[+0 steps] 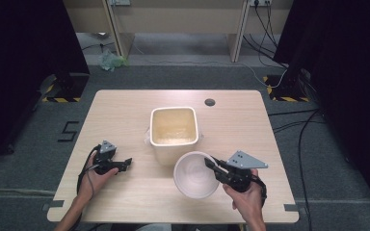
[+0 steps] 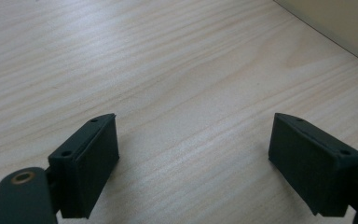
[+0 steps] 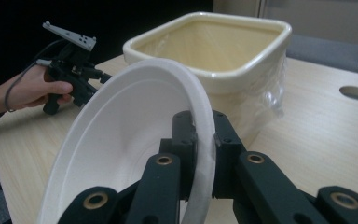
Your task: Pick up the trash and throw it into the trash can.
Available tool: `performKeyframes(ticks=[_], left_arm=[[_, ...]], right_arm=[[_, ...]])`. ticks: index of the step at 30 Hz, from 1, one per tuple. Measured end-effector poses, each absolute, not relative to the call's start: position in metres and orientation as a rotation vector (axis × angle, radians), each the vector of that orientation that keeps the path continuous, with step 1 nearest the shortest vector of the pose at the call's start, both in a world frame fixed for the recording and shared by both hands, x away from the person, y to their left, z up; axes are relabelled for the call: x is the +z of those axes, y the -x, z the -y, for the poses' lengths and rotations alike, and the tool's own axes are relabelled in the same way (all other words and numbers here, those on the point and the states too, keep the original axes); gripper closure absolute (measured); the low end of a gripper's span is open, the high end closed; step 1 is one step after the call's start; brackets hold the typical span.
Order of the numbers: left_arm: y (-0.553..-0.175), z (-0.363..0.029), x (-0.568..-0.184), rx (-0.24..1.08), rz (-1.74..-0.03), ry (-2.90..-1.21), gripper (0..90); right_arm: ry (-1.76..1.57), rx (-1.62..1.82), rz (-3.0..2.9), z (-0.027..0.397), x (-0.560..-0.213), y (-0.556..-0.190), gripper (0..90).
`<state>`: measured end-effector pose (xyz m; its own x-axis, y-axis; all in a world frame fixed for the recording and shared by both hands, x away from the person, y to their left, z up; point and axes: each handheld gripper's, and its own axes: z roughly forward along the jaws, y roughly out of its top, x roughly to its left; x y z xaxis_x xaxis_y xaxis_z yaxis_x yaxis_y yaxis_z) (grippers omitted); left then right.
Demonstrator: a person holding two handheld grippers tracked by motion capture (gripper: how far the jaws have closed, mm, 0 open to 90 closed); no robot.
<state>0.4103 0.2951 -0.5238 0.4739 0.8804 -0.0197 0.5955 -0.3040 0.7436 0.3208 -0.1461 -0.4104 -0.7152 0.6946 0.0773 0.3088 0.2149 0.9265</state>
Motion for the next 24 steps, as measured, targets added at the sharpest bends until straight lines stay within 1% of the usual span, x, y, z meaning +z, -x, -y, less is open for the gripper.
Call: performKeyframes(ticks=[10,24], left_arm=[[-0.41,-0.295,-0.524,0.522,-1.219,-2.019,14.8],[-0.41,-0.295,-0.524,0.52,-1.22,-2.022,14.8]], right_arm=[[-0.876,1.527,-2.105,0.138,-0.382,-0.334,83.2],[-0.867,1.545,-2.089,0.127,-0.354,-0.36,83.2]])
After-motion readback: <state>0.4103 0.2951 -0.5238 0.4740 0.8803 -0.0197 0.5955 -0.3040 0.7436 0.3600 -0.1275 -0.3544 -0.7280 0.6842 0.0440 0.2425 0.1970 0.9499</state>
